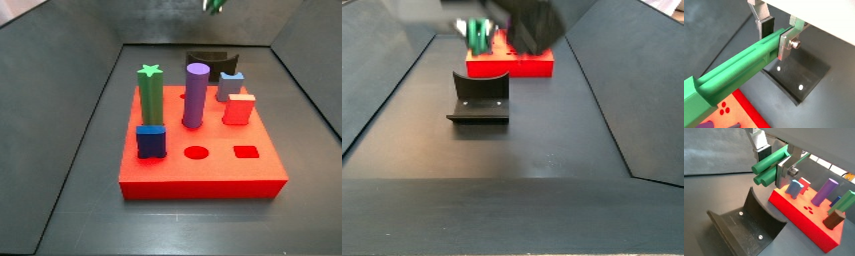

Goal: Pick up the 3 prong object. Move up. Rotate the 3 prong object. Place the 3 prong object on the fixture. Regrasp the 3 prong object. Move to above the board. Insert the 3 prong object.
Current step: Place the 3 prong object on the fixture.

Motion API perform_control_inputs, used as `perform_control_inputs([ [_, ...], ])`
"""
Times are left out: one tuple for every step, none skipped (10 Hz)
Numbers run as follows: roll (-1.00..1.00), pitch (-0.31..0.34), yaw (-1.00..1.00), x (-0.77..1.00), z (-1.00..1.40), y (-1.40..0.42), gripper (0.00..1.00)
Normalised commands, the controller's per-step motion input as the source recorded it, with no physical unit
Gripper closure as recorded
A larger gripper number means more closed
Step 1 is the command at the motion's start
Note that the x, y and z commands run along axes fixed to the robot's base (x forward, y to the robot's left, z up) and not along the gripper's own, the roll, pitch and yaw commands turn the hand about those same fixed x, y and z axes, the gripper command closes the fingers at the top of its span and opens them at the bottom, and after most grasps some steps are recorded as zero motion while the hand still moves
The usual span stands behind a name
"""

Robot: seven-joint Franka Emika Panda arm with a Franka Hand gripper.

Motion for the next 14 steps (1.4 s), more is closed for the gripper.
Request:
perform_control_inputs([
  [-1.0,-0.027,-0.13,0.11,-1.0,0.07,1.0],
  [-1.0,-0.015,-0.12,0.12,-1.0,0.08,1.0],
  [-0.97,-0.008,-0.11,0.13,-1.0,0.08,1.0],
  [-0.74,0.002,-0.09,0.14,-1.0,0.09,1.0],
  [-0.57,0.006,-0.08,0.15,-1.0,0.1,1.0],
  [-0.46,0.009,-0.07,0.15,-1.0,0.1,1.0],
  [-0.24,0.02,-0.06,0.17,-1.0,0.1,1.0],
  [-0.18,0.025,-0.06,0.17,-0.99,0.11,1.0],
  [-0.14,0.022,-0.06,0.13,-0.73,0.08,1.0],
  [-0.13,0.008,-0.06,0.11,-0.55,0.06,1.0],
  [-0.09,-0.001,-0.06,0.06,-0.43,0.06,1.0],
  [-0.09,0.0,-0.05,0.06,-0.42,0.05,1.0],
  [0.0,0.0,0.0,0.0,-0.17,-0.5,1.0],
  [0.0,0.0,0.0,0.0,0.0,0.0,0.0],
])
